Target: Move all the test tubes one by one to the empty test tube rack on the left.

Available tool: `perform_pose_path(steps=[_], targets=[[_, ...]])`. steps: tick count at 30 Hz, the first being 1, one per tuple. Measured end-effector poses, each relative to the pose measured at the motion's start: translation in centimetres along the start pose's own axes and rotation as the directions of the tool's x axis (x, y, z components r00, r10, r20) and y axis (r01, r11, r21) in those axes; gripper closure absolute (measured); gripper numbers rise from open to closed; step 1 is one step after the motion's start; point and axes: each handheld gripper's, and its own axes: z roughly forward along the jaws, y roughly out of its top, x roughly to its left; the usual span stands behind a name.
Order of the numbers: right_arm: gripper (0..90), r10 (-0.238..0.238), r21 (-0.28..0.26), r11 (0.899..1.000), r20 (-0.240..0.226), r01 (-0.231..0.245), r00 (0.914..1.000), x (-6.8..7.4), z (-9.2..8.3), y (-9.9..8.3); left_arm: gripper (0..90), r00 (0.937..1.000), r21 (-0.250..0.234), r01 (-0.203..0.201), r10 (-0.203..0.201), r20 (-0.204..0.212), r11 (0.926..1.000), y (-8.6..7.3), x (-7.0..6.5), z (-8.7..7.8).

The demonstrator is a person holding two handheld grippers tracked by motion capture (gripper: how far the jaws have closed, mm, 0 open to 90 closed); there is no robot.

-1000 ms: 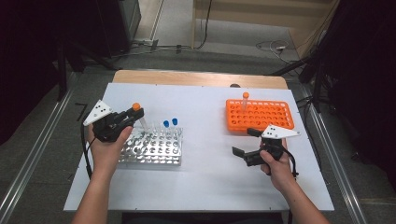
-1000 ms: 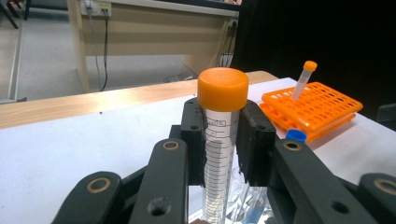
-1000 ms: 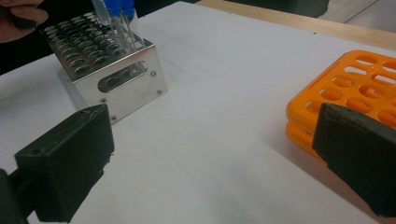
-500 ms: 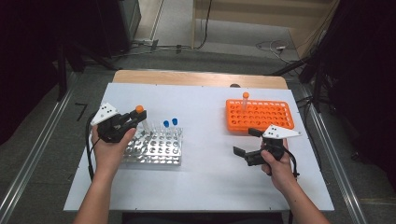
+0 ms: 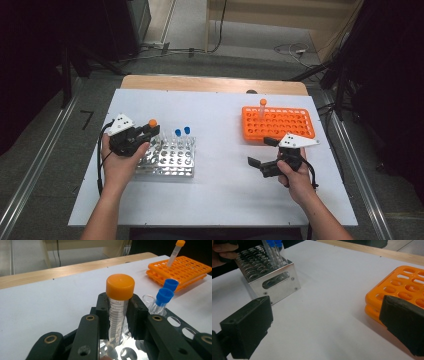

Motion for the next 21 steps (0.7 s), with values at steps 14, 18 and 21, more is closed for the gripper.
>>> perform_pose_path(steps=[14, 18, 21], targets=[[0.0, 0.008, -0.015, 1.0, 0.017, -0.007, 0.9998, -0.9, 0.6, 0.6, 70.1, 1.0, 0.015, -0.005, 0.005, -0.007, 0.9999, -0.5, -0.6, -0.1], [0.0, 0.009, -0.013, 1.0, 0.025, -0.009, 0.9996, -1.2, 0.7, 0.6, 70.0, 0.9999, 0.034, -0.008, 0.008, -0.007, 0.9994, -0.5, -0.7, -0.1], [0.0, 0.016, -0.018, 1.0, 0.032, -0.015, 0.9994, -1.5, 0.7, 0.6, 65.8, 1.0, 0.027, 0.003, -0.003, 0.002, 0.9996, -0.5, -0.6, -0.1]])
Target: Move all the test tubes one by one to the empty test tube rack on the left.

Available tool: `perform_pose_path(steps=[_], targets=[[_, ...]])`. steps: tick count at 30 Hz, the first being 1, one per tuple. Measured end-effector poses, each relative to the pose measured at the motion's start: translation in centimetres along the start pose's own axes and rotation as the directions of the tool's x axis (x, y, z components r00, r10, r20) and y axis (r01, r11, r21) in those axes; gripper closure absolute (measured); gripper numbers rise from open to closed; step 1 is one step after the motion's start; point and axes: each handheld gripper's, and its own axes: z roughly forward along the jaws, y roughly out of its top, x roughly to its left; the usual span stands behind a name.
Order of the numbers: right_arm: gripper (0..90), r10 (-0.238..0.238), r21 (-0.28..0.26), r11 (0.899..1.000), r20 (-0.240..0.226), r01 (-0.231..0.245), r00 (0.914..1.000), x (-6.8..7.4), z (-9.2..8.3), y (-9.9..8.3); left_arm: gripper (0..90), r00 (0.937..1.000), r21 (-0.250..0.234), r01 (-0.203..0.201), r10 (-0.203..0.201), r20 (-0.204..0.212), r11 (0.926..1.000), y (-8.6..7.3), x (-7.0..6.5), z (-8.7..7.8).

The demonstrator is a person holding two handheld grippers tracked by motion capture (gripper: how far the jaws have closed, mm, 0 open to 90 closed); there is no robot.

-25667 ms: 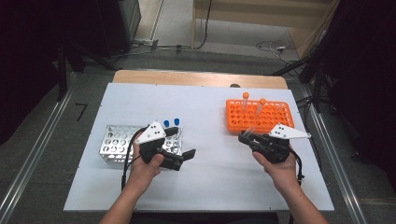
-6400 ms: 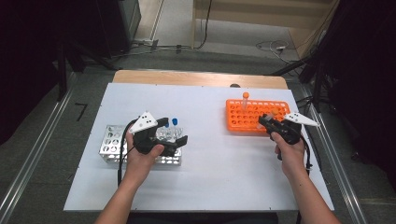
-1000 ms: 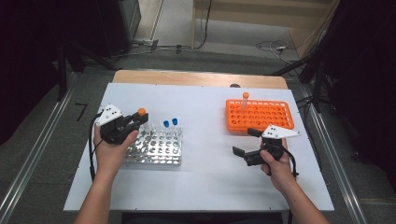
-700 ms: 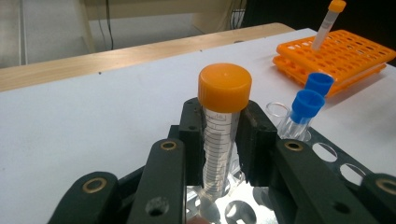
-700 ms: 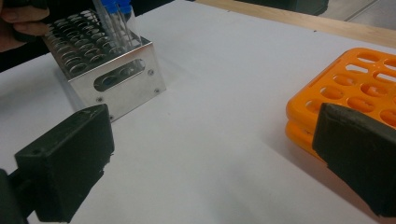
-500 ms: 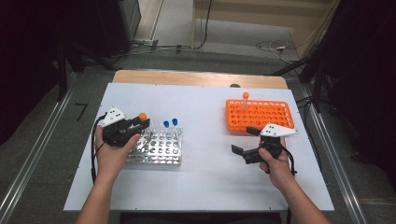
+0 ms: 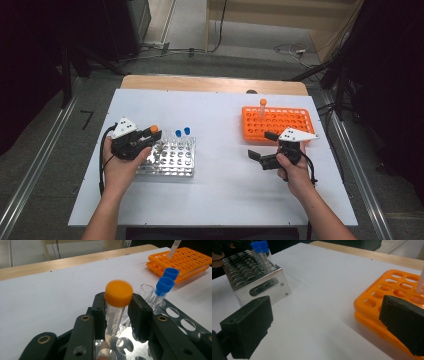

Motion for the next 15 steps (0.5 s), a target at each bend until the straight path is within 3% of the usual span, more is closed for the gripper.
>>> perform_pose_path(steps=[5, 9, 15], targets=[[0.0, 0.028, -0.015, 0.999, 0.03, -0.028, 0.9991, -0.8, -0.2, 0.3, 57.9, 0.9986, -0.042, 0.05, -0.05, 0.021, 0.9979, 0.0, -0.1, -0.6], [0.0, 0.046, -0.031, 0.999, 0.061, -0.044, 0.9971, -1.5, -0.3, 0.7, 47.5, 0.9968, -0.072, 0.059, -0.055, 0.058, 0.9956, -0.2, -0.3, -1.1], [1.8, 0.072, -0.034, 0.997, 0.104, -0.069, 0.9919, -2.6, 0.3, 1.2, 30.4, 0.9886, -0.124, 0.097, -0.081, 0.127, 0.9875, -0.2, -0.3, -1.7]])
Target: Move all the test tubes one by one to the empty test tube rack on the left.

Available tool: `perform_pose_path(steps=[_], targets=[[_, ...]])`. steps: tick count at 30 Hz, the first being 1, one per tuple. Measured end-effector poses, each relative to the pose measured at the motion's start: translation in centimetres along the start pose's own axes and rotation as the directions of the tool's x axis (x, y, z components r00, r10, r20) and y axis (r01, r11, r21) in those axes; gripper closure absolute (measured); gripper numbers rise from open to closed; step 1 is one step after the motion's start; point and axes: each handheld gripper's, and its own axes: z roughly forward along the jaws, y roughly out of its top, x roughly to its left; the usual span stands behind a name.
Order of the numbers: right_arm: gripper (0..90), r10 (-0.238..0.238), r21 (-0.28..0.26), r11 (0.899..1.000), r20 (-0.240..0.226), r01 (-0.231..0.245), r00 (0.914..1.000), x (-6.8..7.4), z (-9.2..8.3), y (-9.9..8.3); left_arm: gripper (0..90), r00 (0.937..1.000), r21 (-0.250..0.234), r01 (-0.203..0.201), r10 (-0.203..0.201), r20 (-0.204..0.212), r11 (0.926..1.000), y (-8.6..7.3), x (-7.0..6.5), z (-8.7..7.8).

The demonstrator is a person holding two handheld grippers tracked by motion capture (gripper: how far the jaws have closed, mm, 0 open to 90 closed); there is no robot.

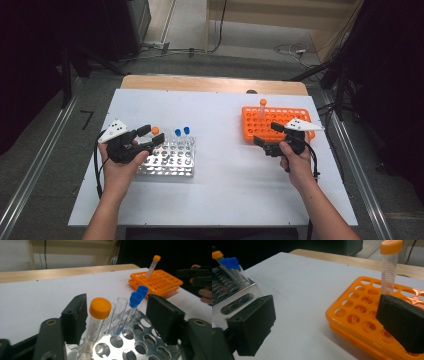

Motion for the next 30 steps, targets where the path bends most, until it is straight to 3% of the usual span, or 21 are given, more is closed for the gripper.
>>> perform_pose_path(steps=[6, 10, 16, 22, 30], targets=[[4.4, 0.025, 0.011, 1.0, 0.064, -0.026, 0.9976, -1.3, 1.5, 0.6, 12.0, 0.9996, -0.017, -0.014, 0.014, 0.024, 0.9998, 0.2, -0.6, -0.2], [14.8, 0.049, 0.017, 0.999, 0.123, -0.052, 0.9911, -2.4, 2.6, 1.3, 2.8, 0.9987, -0.009, -0.023, 0.024, 0.046, 0.9997, 0.3, -1.2, 0.1], [30.5, 0.057, 0.025, 0.998, 0.202, -0.063, 0.9777, -4.0, 4.6, 1.8, 0.0, 0.9966, -0.016, -0.037, 0.038, 0.073, 0.9992, 0.5, -1.8, 0.2], [47.7, 0.082, 0.036, 0.995, 0.23, -0.093, 0.9698, -4.9, 6.2, 1.6, 0.0, 0.9965, -0.009, -0.031, 0.032, 0.078, 0.9995, 0.5, -1.9, 0.3], [61.1, 0.081, 0.063, 0.992, 0.327, -0.108, 0.9416, -5.2, 7.5, 1.5, 0.0, 0.9972, 0.001, -0.029, 0.029, 0.069, 0.9996, 0.5, -2.1, 0.5]])
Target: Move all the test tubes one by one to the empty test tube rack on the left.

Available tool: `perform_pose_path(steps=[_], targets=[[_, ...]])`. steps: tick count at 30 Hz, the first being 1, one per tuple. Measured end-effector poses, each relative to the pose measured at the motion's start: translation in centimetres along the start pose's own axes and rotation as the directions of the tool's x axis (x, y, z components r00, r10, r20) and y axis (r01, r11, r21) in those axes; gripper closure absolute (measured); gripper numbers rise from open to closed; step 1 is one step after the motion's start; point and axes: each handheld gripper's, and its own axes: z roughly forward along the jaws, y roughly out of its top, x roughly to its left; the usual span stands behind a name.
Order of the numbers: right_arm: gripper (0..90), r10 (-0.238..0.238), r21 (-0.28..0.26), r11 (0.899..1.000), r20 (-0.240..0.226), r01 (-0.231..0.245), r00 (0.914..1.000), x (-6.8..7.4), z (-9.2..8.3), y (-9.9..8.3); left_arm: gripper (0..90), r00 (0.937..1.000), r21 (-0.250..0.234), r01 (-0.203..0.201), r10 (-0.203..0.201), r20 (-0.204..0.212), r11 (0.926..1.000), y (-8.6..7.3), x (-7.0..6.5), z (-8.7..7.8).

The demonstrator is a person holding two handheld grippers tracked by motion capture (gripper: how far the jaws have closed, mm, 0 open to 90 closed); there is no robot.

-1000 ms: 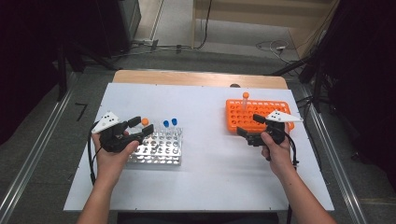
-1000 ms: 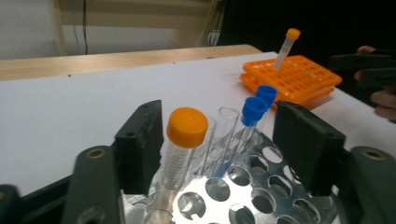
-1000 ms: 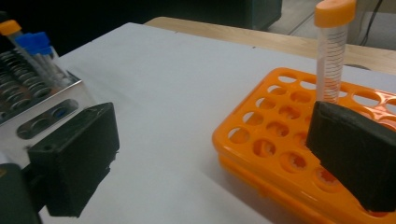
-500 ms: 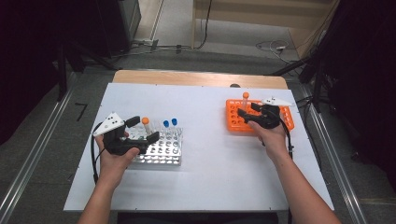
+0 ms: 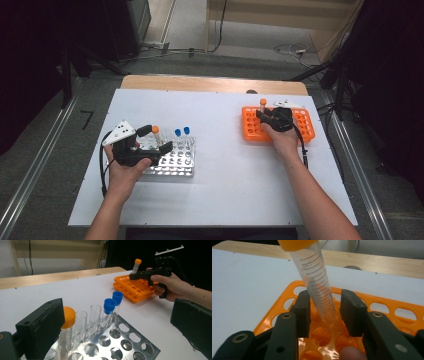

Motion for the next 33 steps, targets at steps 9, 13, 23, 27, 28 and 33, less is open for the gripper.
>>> perform_pose_path(steps=[9, 13, 23, 27, 28, 33], targets=[[72.4, -0.013, -0.028, 1.0, 0.031, 0.014, 0.9994, 0.0, -0.4, 0.0, 0.0, 0.9998, -0.005, -0.019, 0.019, 0.004, 0.9998, 0.5, -0.9, 0.4], [72.4, -0.026, -0.069, 0.997, 0.024, 0.027, 0.9994, 0.0, -1.4, 0.3, 0.0, 0.9993, -0.01, -0.033, 0.033, 0.02, 0.9994, 0.8, -1.5, 0.7], [72.6, -0.049, -0.089, 0.995, -0.023, 0.046, 0.9985, 0.2, -4.3, 0.1, 0.0, 0.996, 0.008, -0.057, 0.056, 0.069, 0.9983, 1.0, -3.0, 2.4], [72.6, -0.049, -0.09, 0.995, -0.056, 0.044, 0.9972, 0.2, -5.5, -0.5, 0.0, 0.9939, 0.015, -0.067, 0.065, 0.09, 0.9977, 1.1, -3.7, 3.1], [72.6, -0.057, -0.092, 0.994, -0.062, 0.051, 0.9964, 0.3, -5.8, -0.7, 0.0, 0.993, 0.017, -0.071, 0.069, 0.096, 0.9973, 1.1, -3.9, 3.3], [72.6, -0.088, -0.096, 0.992, -0.109, 0.077, 0.9902, 1.0, -7.5, -1.4, 0.0, 0.9888, 0.036, -0.088, 0.083, 0.124, 0.9955, 1.0, -4.9, 4.4]])
